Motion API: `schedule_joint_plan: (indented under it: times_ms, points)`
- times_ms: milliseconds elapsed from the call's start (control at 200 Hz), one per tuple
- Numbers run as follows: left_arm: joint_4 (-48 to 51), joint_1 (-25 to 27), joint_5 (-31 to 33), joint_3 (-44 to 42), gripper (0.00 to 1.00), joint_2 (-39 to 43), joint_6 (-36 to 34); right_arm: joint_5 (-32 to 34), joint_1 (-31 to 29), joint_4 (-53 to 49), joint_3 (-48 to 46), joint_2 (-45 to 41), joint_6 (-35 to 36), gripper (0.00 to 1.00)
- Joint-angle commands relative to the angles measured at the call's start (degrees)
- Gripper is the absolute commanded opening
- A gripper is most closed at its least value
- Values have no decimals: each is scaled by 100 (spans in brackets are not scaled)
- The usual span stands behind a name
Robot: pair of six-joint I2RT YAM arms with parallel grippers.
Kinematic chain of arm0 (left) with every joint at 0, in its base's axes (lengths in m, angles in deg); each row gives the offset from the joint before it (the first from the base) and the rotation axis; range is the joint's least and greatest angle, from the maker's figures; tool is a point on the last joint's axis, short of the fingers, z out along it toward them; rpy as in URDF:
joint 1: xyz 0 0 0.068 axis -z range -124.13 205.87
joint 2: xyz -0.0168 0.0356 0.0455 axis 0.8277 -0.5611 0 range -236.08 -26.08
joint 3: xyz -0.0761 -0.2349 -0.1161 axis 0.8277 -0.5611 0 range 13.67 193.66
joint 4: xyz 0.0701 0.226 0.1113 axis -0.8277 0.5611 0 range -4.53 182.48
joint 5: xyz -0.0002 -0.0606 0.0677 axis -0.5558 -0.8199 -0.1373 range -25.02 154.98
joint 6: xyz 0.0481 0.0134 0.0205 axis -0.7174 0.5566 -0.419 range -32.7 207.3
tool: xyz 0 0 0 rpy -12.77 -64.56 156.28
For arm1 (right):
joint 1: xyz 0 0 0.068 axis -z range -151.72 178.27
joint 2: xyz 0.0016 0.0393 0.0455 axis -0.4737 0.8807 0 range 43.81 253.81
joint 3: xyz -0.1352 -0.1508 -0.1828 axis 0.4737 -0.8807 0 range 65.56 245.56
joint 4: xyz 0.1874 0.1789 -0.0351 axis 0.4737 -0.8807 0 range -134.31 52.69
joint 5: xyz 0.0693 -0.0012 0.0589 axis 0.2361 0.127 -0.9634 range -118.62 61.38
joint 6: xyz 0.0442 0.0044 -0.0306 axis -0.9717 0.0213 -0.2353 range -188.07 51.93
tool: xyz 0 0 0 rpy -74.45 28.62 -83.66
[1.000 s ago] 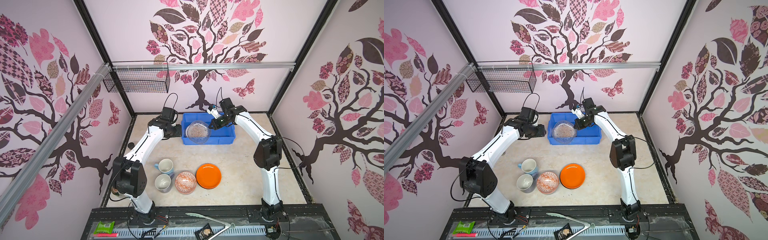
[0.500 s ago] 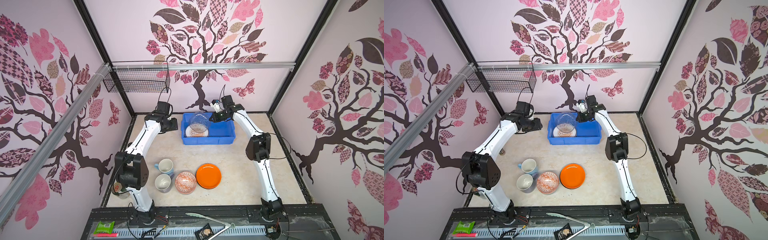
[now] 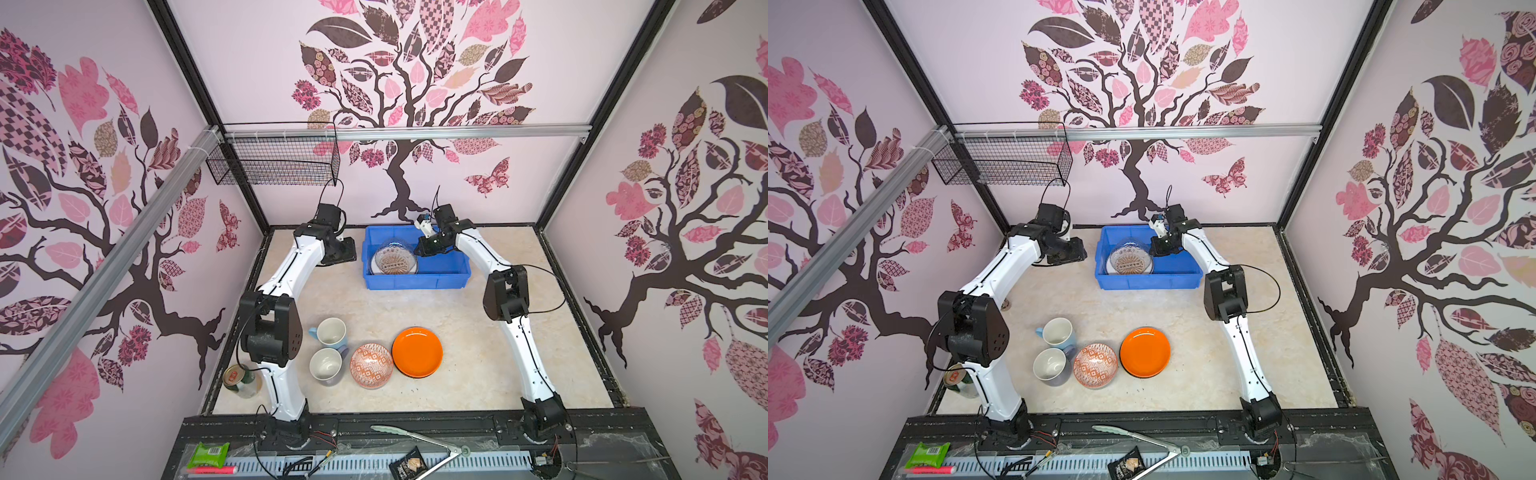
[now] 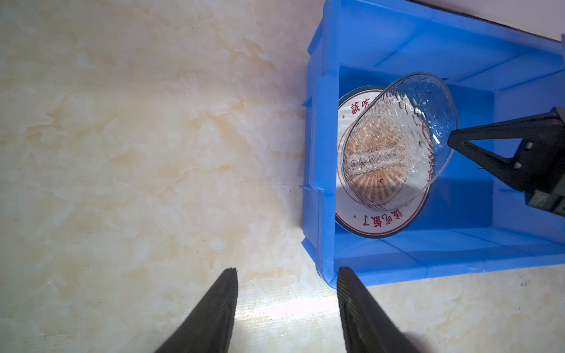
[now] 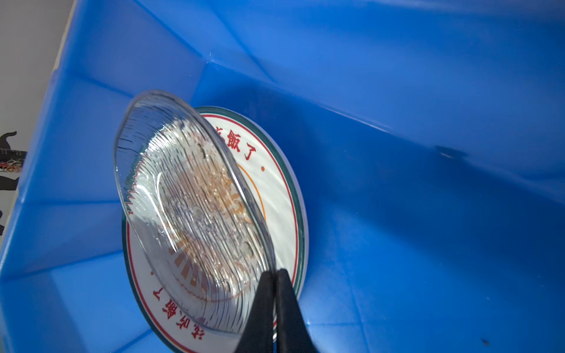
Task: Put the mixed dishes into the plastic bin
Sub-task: 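Lower the glass dish onto the plates in the bin and open the right gripper, then raise the right gripper and move it to the orange plate on the table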
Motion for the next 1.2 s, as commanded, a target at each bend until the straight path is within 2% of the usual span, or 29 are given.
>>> schedule_joint_plan:
  times_ms: [0, 355, 620, 820, 990, 1195]
  points:
    - [53, -44, -77, 270, 56, -61, -98, 29, -61, 37, 61, 273, 27, 3]
    - [33, -78, -123, 102, 56, -12, -54, 107, -106, -20, -43, 279, 119, 25]
    - [-99, -75, -173, -135, 56, 205, 52, 408, -97, -54, -140, -71, 327, 28]
    - [-192, -69, -234, -402, 56, 427, 62, 836, -49, -38, -368, -741, 585, 33]
    - [-381, 2, -288, -800, 56, 732, 97, 977, 41, -27, -885, -1749, 731, 39]
    - [-519, 398, -140, -1173, 57, 956, 46, 837, 43, -56, -2160, -2954, 849, 44]
